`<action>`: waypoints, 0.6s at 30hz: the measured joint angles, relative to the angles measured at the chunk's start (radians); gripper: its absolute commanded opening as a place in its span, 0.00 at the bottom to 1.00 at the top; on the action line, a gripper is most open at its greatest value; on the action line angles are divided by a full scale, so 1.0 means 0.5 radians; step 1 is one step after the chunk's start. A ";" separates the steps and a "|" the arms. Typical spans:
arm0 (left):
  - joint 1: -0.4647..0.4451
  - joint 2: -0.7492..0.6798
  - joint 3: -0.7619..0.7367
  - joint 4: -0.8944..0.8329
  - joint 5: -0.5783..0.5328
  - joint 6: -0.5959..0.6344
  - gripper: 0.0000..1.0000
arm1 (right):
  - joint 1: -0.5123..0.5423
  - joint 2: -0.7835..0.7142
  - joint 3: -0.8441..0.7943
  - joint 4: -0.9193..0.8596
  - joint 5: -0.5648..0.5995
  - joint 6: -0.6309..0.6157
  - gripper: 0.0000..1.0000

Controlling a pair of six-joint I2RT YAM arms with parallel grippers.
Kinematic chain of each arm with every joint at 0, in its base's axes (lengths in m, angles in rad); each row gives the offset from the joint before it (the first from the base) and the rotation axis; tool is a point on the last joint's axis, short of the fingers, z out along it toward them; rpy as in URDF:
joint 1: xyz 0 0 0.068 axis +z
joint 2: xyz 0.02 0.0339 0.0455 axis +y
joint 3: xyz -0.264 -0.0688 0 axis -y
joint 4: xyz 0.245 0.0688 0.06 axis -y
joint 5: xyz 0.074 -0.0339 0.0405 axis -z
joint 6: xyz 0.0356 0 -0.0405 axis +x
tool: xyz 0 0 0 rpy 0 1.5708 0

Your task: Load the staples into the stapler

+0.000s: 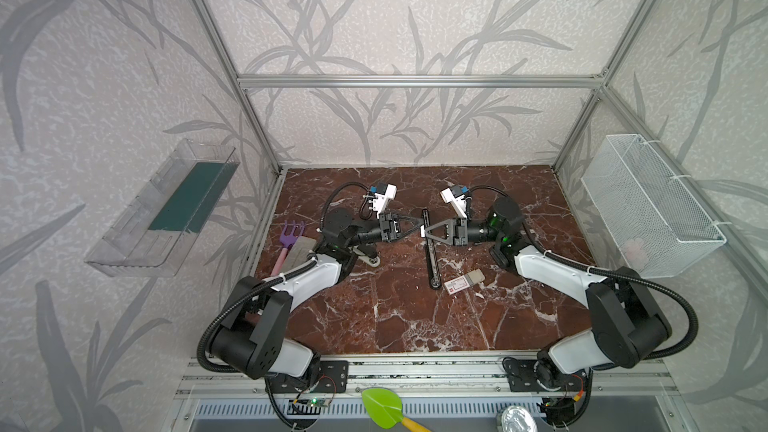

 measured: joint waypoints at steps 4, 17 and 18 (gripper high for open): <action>-0.003 0.000 0.000 -0.023 0.011 0.025 0.24 | -0.001 0.018 0.000 0.070 0.000 0.058 0.00; -0.008 -0.002 0.001 -0.131 0.009 0.111 0.18 | -0.011 0.060 -0.030 0.153 -0.018 0.141 0.16; -0.007 -0.002 0.001 -0.147 0.008 0.119 0.17 | -0.014 0.060 -0.031 0.150 -0.018 0.136 0.19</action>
